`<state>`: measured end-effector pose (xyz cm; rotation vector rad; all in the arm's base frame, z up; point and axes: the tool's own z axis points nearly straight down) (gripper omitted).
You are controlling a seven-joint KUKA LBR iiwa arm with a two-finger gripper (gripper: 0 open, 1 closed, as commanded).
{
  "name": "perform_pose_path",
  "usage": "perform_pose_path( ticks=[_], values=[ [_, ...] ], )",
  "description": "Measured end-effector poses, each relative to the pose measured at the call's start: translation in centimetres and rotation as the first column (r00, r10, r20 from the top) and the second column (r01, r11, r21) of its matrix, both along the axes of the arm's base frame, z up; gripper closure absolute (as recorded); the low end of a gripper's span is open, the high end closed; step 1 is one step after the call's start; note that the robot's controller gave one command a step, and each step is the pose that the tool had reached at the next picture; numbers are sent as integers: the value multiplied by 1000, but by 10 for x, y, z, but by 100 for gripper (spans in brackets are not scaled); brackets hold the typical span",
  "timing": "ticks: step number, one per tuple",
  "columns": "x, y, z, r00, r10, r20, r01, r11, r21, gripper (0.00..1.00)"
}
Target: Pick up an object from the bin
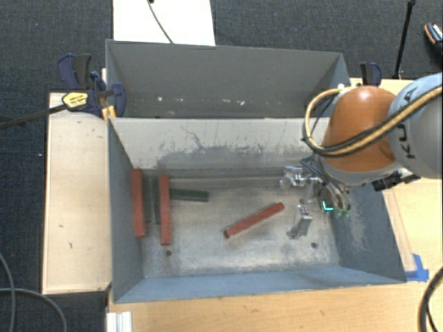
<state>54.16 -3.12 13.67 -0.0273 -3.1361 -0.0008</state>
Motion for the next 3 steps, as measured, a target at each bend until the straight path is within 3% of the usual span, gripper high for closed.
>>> perform_pose_path(
  ticks=[1, 2, 3],
  values=[
    [1, 78, -70, 999, 44, 1, -44, 999, 4, 0],
    [-17, 76, -35, 999, -46, 4, 46, 999, 1, 0],
    [-24, 74, -26, 998, -70, 2, 70, 998, 0, 0]
  ],
)
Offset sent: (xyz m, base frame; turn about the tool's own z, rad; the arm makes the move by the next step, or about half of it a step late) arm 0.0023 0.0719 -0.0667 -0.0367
